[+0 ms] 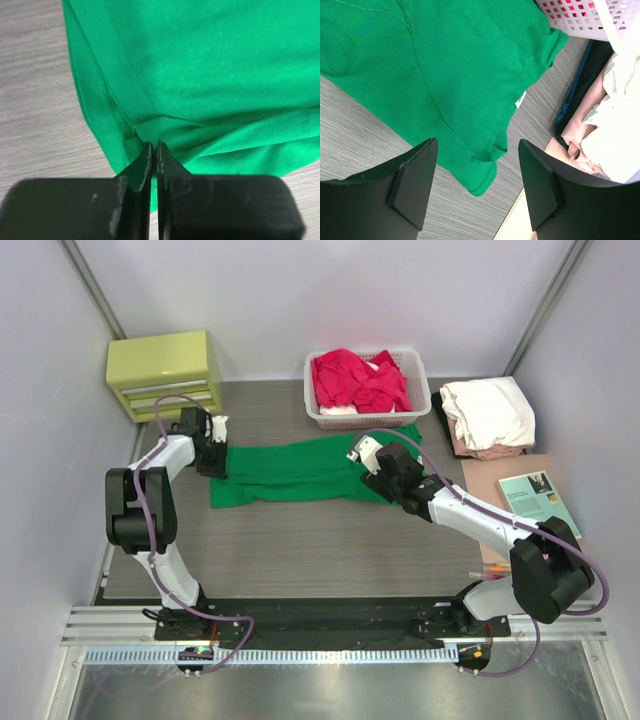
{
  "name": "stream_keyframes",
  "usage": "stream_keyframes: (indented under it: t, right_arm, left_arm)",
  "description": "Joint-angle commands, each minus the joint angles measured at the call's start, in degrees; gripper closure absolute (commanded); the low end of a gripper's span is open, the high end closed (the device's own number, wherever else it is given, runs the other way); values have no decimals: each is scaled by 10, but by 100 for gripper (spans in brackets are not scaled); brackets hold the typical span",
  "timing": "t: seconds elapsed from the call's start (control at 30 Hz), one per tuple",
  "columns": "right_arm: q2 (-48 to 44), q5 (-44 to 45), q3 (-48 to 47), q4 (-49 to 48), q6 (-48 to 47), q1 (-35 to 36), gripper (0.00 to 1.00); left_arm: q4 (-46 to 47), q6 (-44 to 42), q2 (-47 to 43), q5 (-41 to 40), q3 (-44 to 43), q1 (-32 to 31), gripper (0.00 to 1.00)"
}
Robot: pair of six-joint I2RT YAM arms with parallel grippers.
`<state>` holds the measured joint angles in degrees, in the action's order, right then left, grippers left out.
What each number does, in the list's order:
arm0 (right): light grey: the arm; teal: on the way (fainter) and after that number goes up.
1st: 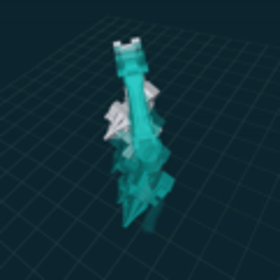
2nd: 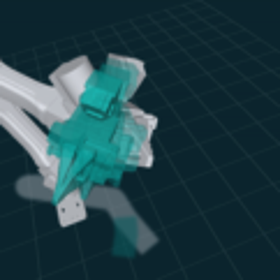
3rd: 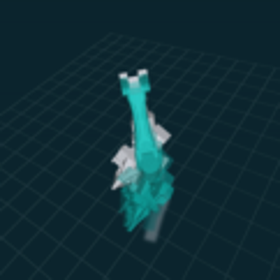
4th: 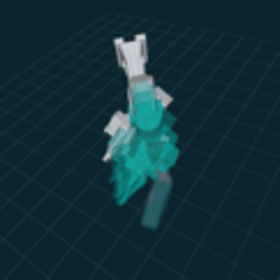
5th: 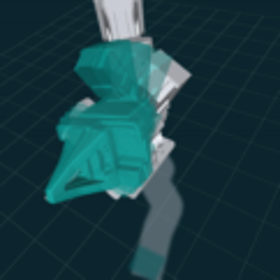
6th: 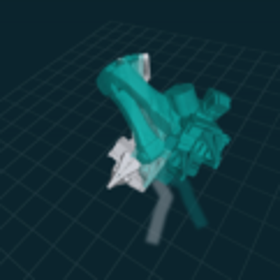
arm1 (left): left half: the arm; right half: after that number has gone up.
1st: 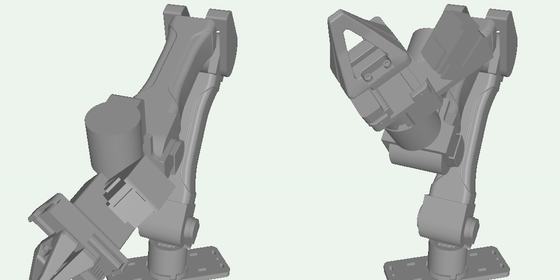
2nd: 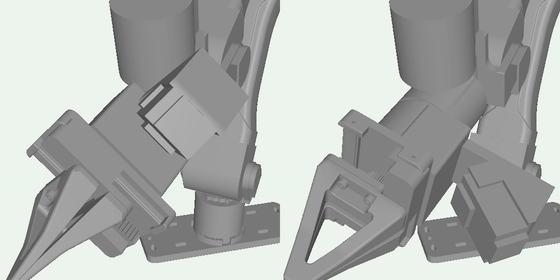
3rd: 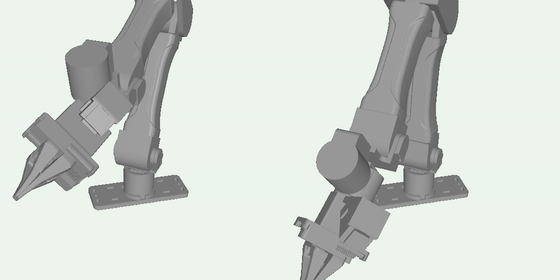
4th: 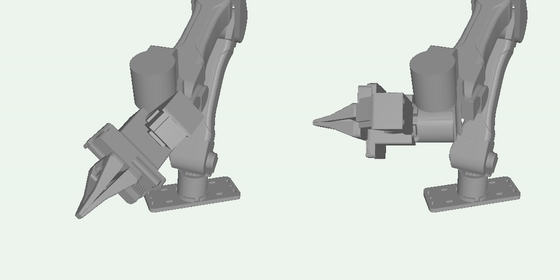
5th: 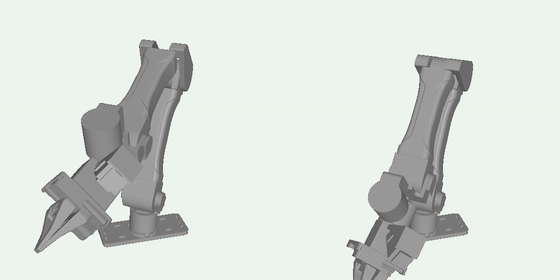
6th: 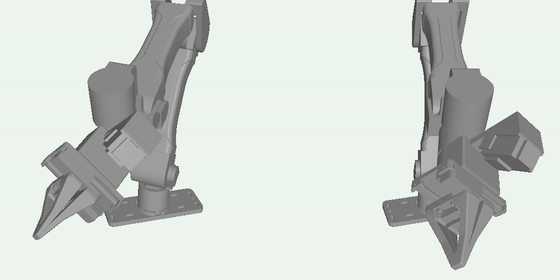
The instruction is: Fold and stack the t-shirts
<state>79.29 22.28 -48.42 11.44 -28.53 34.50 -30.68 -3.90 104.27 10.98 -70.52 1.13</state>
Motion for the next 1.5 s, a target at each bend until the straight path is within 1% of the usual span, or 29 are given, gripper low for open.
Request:
stream_keyframes:
  t: [0.0, 0.2, 0.33, 0.5, 0.53, 0.6, 0.63, 0.67, 0.7, 0.73, 0.8, 0.9, 1.0, 1.17, 1.23, 1.27, 1.33, 1.4, 1.43, 1.47]
  right_arm:
    - [-4, 7, -19, -24, -2, 0, 29]
    - [-3, 8, -16, -26, -5, 0, 29]
    - [4, 4, -19, -27, -1, -1, 30]
    - [0, -2, -20, -23, 1, 0, 30]
    - [-3, 0, -19, -21, 1, 0, 29]
    - [-14, -5, -15, -15, 1, 0, 30]
    - [-18, -6, -11, -12, 1, 0, 30]
    - [-22, -7, -10, -9, 1, 0, 30]
    - [-26, -8, -4, -8, 0, 0, 30]
    - [-33, -8, -1, -9, 1, 0, 29]
    - [-35, -2, 5, -12, 0, 0, 29]
    - [-26, 6, 11, -16, 2, 0, 30]
    - [-16, 2, 11, -19, 9, 0, 29]
    - [-15, -8, -1, -19, 11, 0, 29]
    - [-18, -13, -2, -17, 15, 0, 29]
    - [-19, -17, -2, -16, 17, -1, 29]
    - [-19, -24, 0, -18, 21, -1, 29]
    - [-6, -29, -1, -21, 20, -1, 29]
    - [2, -31, -4, -22, 20, -1, 31]
    - [9, -36, -11, -22, 19, 0, 47]
  left_arm:
    - [16, -1, -34, -4, 11, -3, 100]
    - [29, -11, -76, -39, 23, -3, 100]
    - [32, -36, -92, -64, 26, -3, 100]
    - [44, -43, -73, -104, 20, -4, 100]
    - [54, -44, -69, -126, 19, -3, 100]
    - [61, -43, -52, -143, 14, -3, 100]
    - [61, -40, -46, -168, 7, -3, 100]
    - [62, -34, -41, -179, 4, -3, 90]
    - [59, -33, -29, -184, -1, -3, 53]
    - [62, -31, -26, -202, -2, -4, 43]
    - [76, -31, -24, -217, 2, -4, 32]
    - [93, -45, -24, -245, 8, -4, 28]
    - [115, -63, -38, -268, 32, -4, 26]
    - [121, -72, -95, -275, 54, -4, 25]
    - [118, -63, -122, -261, 69, -3, 25]
    - [115, -57, -149, -255, 75, -3, 25]
    - [105, -38, -180, -228, 92, -4, 25]
    - [97, -27, -220, -207, 103, -4, 25]
    - [86, -22, -229, -184, 104, -4, 25]
    - [79, -9, -237, -173, 104, -4, 24]
